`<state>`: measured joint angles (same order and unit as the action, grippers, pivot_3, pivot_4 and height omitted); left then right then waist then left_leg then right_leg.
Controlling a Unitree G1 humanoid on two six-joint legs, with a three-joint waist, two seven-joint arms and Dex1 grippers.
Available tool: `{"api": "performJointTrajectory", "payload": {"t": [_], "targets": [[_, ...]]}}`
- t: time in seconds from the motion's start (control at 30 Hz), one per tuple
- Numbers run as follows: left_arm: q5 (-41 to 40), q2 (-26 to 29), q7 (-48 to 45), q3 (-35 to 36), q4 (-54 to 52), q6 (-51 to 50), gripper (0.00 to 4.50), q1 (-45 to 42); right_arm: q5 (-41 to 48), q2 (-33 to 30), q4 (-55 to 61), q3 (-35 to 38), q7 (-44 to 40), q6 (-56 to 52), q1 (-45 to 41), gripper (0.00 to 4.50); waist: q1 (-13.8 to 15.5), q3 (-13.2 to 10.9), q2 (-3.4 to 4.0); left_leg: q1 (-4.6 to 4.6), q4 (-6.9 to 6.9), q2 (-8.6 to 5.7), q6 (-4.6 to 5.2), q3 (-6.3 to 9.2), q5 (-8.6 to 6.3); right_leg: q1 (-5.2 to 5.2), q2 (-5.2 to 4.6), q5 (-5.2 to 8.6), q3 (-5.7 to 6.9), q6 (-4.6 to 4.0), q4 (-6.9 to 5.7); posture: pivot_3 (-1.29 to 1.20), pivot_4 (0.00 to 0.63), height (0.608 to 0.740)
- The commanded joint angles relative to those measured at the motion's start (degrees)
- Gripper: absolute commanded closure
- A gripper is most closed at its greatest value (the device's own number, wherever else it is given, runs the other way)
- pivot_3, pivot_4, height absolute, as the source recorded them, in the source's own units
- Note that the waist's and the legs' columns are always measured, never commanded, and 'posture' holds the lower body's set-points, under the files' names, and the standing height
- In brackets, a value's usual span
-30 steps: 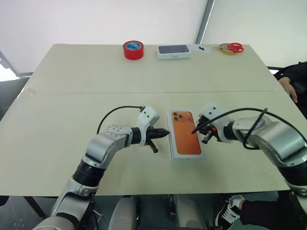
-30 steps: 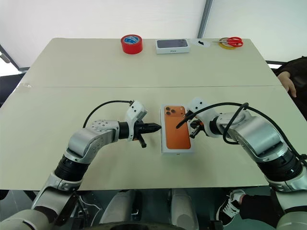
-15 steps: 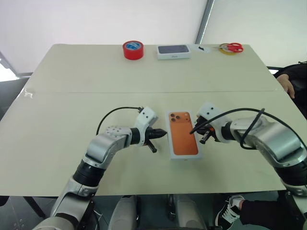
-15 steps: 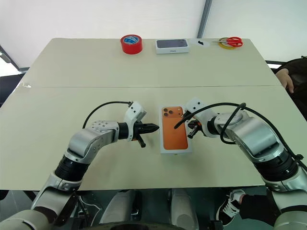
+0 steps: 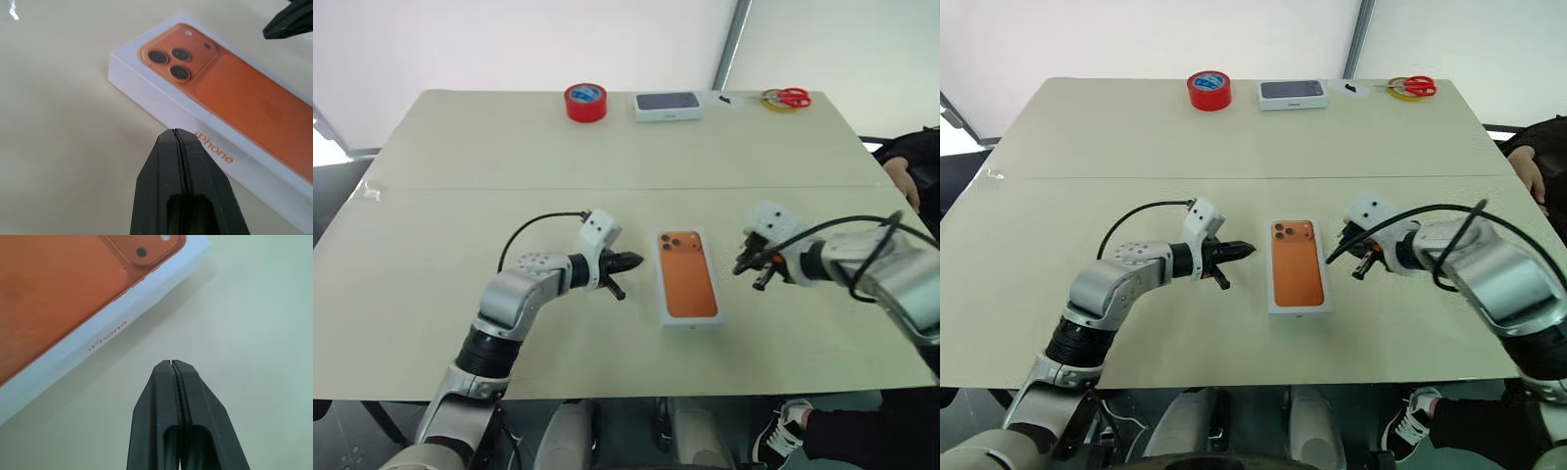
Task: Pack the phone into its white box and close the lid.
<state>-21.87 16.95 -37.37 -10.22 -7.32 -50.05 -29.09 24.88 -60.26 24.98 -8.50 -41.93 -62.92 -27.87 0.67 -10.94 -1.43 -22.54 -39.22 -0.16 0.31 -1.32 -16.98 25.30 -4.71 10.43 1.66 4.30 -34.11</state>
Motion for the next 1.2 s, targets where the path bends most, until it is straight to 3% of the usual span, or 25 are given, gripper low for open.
{"api": "performJointTrajectory", "payload": {"t": [0.03, 0.23, 0.43, 0.57, 0.73, 0.93, 1.2], "targets": [[-0.5, -1.5, -0.1, -0.9, -2.2, 1.7, 4.5, -1.7, 3.6, 0.4, 5.4, 3.7, -3.3, 1.5, 1.8, 4.48, 0.1, 0.0, 0.0, 0.0, 0.0, 0.0, 0.0, 0.01, 0.0, 0.0, 0.01, -0.01, 0.01, 0.02, -0.01, 0.0, 0.15, 0.732], [3.7, -2.1, 0.0, -6.7, 1.5, 3.2, 4.5, -3.0, 3.5, 3.0, 10.8, -0.5, -1.2, -0.7, 7.3, 4.48, 0.1, 0.0, -0.03, 0.03, -0.02, -0.01, 0.0, 0.03, 0.0, -0.09, 0.0, -0.01, 0.0, 0.01, 0.0, 0.0, 0.15, 0.732], [5.1, -1.4, -0.3, -7.8, 3.9, 3.1, 4.5, -3.3, 1.6, 3.9, 10.9, -2.7, 1.3, -2.1, 8.6, 4.48, 0.1, 0.1, -0.08, 0.15, -0.03, 0.0, 0.0, 0.05, 0.0, -0.19, 0.0, 0.07, 0.01, -0.13, -0.01, 0.0, 0.15, 0.732], [1.5, -0.8, 0.4, -0.4, 1.4, 2.7, 4.5, -3.3, 0.7, 5.5, 8.2, 1.1, 1.7, 3.4, 7.2, 4.48, 0.0, 0.1, -0.11, 0.16, -0.03, 0.0, 0.0, 0.05, 0.0, -0.21, 0.0, 0.08, 0.01, -0.14, 0.0, 0.0, 0.15, 0.732], [1.6, 3.3, 1.7, 6.3, -2.2, 6.7, 4.5, -1.8, -4.0, 7.7, -2.3, 5.8, 1.7, 17.8, 5.9, 4.48, 0.0, 0.1, -0.09, 0.11, -0.01, 0.01, 0.0, 0.03, 0.0, -0.11, 0.02, -0.01, 0.01, 0.03, -0.02, 0.0, 0.15, 0.732], [2.4, 10.4, 5.5, 16.7, -7.6, 10.0, 4.5, 6.4, -0.8, 13.9, -18.8, 14.5, 0.8, 23.5, 0.6, 4.48, -0.1, 0.1, -0.08, 0.12, 0.0, 0.01, 0.0, -0.02, 0.0, -0.12, 0.01, -0.03, -0.02, 0.03, -0.02, 0.0, 0.15, 0.732], [2.7, 14.2, 8.4, 25.0, -11.3, 11.5, 4.5, 17.9, -0.5, 14.5, -30.5, 17.6, -5.8, 29.7, -1.3, 4.48, 0.0, 0.1, -0.08, 0.15, -0.01, -0.03, -0.01, -0.04, 0.0, -0.18, -0.08, -0.03, -0.02, -0.01, -0.01, 0.0, 0.15, 0.732]]}}
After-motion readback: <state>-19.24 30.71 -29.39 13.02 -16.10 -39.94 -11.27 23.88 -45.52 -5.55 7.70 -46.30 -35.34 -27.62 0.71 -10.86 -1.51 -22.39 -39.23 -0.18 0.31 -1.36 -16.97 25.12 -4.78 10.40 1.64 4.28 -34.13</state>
